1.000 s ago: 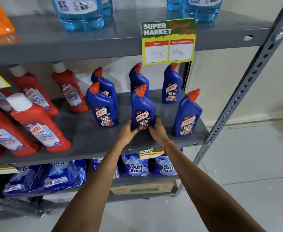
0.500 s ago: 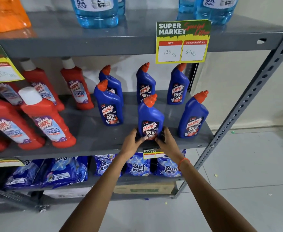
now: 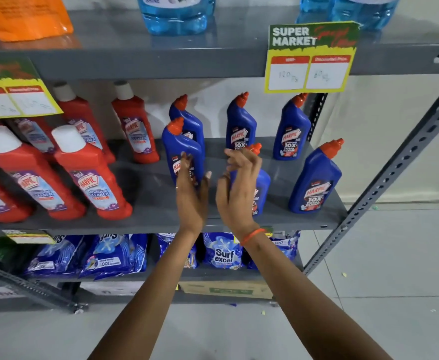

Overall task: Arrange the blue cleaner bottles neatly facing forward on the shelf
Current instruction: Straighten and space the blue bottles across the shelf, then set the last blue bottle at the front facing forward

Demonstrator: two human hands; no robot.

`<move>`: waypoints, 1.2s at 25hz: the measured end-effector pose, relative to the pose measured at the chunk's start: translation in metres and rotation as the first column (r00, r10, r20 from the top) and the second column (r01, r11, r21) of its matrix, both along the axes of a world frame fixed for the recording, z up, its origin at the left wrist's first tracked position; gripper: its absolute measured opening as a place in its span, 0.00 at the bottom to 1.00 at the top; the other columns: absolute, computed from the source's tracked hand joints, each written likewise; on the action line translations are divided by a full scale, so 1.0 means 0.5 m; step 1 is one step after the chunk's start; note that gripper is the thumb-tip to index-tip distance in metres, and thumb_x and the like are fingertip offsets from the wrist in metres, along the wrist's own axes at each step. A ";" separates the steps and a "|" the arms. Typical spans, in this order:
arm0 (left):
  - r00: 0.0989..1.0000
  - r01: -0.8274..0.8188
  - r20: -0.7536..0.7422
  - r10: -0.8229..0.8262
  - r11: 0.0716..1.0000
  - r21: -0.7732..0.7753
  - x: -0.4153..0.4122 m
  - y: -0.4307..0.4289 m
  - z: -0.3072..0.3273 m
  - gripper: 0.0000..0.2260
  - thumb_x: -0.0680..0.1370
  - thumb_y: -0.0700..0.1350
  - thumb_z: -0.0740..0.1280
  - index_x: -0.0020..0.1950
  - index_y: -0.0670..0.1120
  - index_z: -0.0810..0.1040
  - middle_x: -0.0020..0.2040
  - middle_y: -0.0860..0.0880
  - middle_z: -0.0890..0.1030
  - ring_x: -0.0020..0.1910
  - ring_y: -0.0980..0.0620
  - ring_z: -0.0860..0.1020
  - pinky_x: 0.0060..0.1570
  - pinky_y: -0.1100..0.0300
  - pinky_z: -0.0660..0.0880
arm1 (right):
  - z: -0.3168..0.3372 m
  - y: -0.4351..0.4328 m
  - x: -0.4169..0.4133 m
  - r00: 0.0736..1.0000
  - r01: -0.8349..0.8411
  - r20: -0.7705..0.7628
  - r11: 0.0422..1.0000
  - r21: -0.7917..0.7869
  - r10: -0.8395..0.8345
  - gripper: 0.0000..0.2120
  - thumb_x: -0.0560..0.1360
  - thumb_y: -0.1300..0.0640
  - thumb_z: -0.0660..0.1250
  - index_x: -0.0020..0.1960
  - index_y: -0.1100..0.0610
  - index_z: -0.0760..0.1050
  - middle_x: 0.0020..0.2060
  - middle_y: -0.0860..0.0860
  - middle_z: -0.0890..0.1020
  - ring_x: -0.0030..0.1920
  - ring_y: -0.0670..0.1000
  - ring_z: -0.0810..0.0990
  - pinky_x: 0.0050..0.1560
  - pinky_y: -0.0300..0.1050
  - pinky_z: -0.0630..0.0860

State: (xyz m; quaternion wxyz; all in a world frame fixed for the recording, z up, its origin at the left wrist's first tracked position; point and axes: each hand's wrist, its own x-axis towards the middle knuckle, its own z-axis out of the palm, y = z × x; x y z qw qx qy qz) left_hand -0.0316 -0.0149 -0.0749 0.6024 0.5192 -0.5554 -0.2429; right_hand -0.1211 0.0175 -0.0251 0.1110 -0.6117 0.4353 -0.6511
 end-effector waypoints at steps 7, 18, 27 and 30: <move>0.995 0.072 0.041 -0.095 0.921 0.382 0.202 -0.141 -0.075 0.27 0.75 0.42 0.67 0.71 0.44 0.60 0.68 0.38 0.72 0.67 0.41 0.71 0.69 0.41 0.65 | -0.090 -0.129 0.110 0.989 -0.148 0.100 0.790 0.595 0.110 0.29 0.73 0.68 0.59 0.72 0.58 0.57 0.70 0.60 0.64 0.70 0.58 0.65 0.71 0.50 0.64; 0.940 0.165 0.180 -0.291 0.847 0.506 0.230 -0.098 -0.105 0.22 0.75 0.44 0.68 0.66 0.42 0.67 0.63 0.43 0.77 0.62 0.46 0.75 0.63 0.52 0.70 | -0.158 -0.143 0.092 0.968 -0.244 0.138 0.639 0.730 0.211 0.24 0.72 0.60 0.68 0.65 0.57 0.63 0.60 0.55 0.76 0.57 0.50 0.75 0.60 0.48 0.73; 0.927 0.142 0.245 -0.282 0.873 0.466 0.232 0.028 -0.112 0.18 0.75 0.43 0.67 0.63 0.40 0.69 0.61 0.41 0.78 0.60 0.45 0.76 0.55 0.59 0.68 | -0.217 -0.051 0.084 0.966 -0.245 0.107 0.697 0.674 0.236 0.25 0.72 0.60 0.69 0.65 0.54 0.63 0.60 0.56 0.77 0.61 0.54 0.77 0.62 0.57 0.76; 0.925 0.145 0.246 -0.290 0.867 0.477 0.235 0.035 -0.114 0.17 0.76 0.43 0.66 0.63 0.41 0.69 0.62 0.41 0.77 0.61 0.46 0.75 0.55 0.59 0.68 | -0.212 -0.035 0.088 0.974 -0.200 0.056 0.718 0.667 0.219 0.25 0.72 0.58 0.69 0.65 0.53 0.63 0.60 0.55 0.76 0.61 0.53 0.76 0.62 0.56 0.76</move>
